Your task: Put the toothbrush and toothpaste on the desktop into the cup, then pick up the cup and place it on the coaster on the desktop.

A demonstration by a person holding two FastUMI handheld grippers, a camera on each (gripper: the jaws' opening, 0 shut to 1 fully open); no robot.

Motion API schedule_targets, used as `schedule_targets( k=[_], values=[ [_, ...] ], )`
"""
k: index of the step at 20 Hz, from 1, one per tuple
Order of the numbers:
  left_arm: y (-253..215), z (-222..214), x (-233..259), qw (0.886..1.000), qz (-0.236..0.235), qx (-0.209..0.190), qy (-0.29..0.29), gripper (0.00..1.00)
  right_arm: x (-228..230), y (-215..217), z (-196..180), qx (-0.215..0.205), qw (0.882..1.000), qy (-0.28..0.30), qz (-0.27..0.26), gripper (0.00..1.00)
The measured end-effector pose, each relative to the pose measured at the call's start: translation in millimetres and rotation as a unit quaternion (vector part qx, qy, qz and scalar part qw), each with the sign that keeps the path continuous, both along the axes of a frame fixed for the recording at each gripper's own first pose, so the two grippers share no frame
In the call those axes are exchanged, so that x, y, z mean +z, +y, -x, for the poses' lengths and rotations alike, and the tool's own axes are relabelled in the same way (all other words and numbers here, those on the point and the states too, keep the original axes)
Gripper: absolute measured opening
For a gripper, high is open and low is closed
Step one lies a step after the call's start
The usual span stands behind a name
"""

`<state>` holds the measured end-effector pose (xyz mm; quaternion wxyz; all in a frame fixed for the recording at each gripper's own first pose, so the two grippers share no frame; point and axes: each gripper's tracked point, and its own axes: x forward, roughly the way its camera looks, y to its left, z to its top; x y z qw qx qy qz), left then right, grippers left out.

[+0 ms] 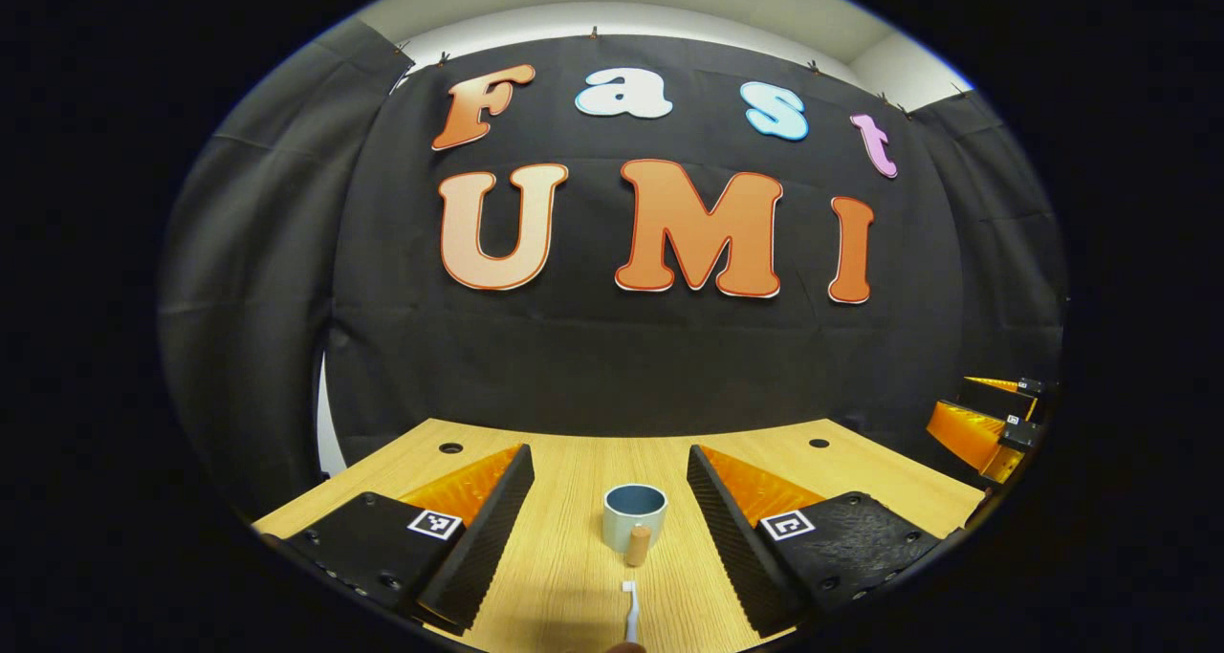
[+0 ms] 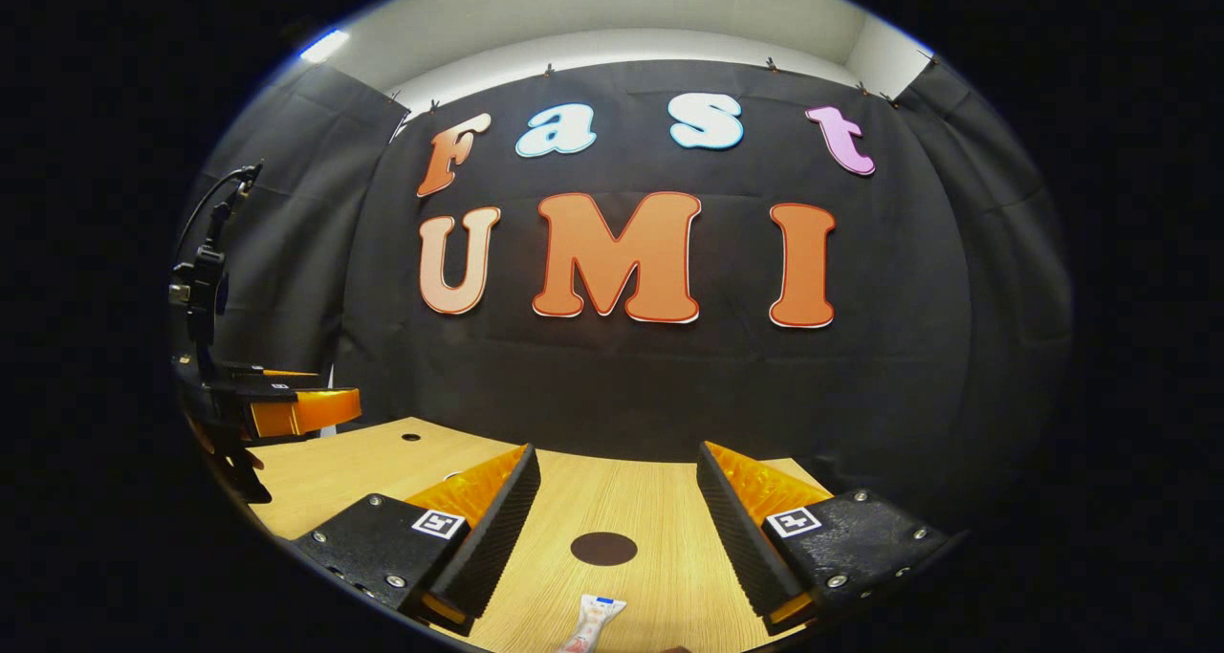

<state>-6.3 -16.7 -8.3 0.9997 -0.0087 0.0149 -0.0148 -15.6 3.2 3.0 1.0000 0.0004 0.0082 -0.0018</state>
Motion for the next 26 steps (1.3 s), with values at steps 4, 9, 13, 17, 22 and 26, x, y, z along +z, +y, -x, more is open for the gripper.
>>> schedule_targets(
  k=[4,9,13,17,22,26],
  values=[
    [-2.0,0.8,-11.3,1.000,-0.007,-0.001,0.014,0.97,-6.7,-2.5,1.6,0.000,1.000,0.006,-0.012,0.99],
    [-0.6,3.2,-13.7,1.000,-0.011,0.001,0.013,0.97,-6.5,-3.0,1.7,0.004,1.000,0.004,-0.013,0.99],
    [-4.4,-1.1,-16.9,1.000,-0.008,-0.005,0.029,0.97,-9.2,-7.5,0.0,0.003,1.000,0.013,-0.008,0.99],
    [-2.2,-10.2,-33.7,0.996,-0.025,-0.009,0.080,0.97,-21.9,-9.9,-5.7,0.004,0.999,0.047,-0.001,0.99],
    [-10.0,-18.7,-79.0,0.980,0.008,-0.039,0.194,0.98,-60.0,-6.0,-12.0,0.021,0.990,0.134,-0.027,0.99],
    [-19.5,-18.3,-115.7,0.956,0.012,-0.058,0.289,0.97,-97.7,1.3,-14.9,0.046,0.971,0.221,-0.081,0.98]
  ],
)
